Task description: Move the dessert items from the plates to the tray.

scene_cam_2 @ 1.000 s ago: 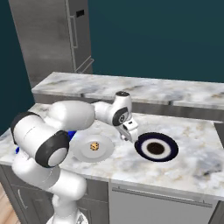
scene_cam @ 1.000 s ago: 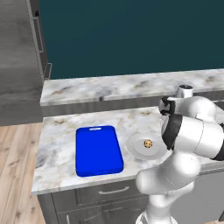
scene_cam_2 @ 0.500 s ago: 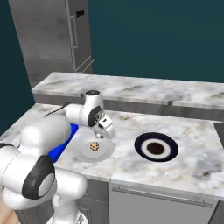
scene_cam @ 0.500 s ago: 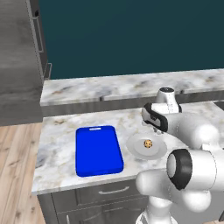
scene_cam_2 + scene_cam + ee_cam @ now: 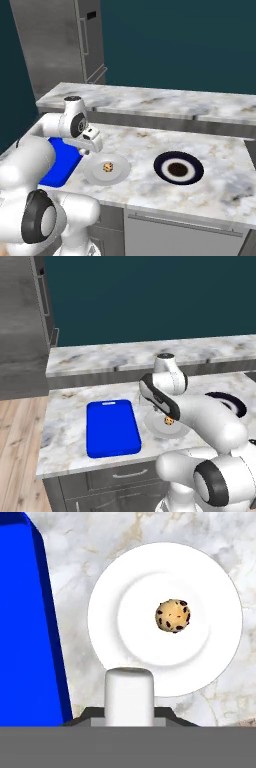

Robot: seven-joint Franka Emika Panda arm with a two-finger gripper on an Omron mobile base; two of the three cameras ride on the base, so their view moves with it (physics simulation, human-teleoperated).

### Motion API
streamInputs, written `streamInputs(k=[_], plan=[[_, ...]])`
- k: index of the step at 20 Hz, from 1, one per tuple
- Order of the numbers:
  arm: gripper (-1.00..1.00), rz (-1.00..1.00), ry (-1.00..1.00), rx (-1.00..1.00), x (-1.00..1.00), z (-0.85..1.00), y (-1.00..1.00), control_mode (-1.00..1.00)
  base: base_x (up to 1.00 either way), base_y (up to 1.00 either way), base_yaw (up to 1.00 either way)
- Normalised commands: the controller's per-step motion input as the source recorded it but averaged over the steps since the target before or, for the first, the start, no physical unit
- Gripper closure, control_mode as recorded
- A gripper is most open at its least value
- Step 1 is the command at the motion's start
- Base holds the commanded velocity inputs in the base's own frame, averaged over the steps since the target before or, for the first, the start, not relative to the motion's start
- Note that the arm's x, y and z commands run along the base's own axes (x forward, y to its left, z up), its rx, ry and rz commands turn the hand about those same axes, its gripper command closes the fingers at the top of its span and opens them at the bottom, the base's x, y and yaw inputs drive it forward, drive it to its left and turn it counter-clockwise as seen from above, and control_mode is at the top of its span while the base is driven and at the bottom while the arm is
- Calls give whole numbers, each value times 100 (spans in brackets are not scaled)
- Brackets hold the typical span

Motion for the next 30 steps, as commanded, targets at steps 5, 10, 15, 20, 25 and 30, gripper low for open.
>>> streamInputs(k=[5,10,15,20,25,30], plan=[[100,18,3,0,-27,-6,95,-100,0,0,0],[100,15,1,0,-2,-27,79,-100,0,0,0],[100,9,1,0,0,-30,84,-100,0,0,0],[100,4,7,1,-1,-23,70,-100,0,0,0],[100,0,10,4,0,-9,10,-100,0,0,0],[100,0,4,4,0,-23,0,-100,0,0,0]])
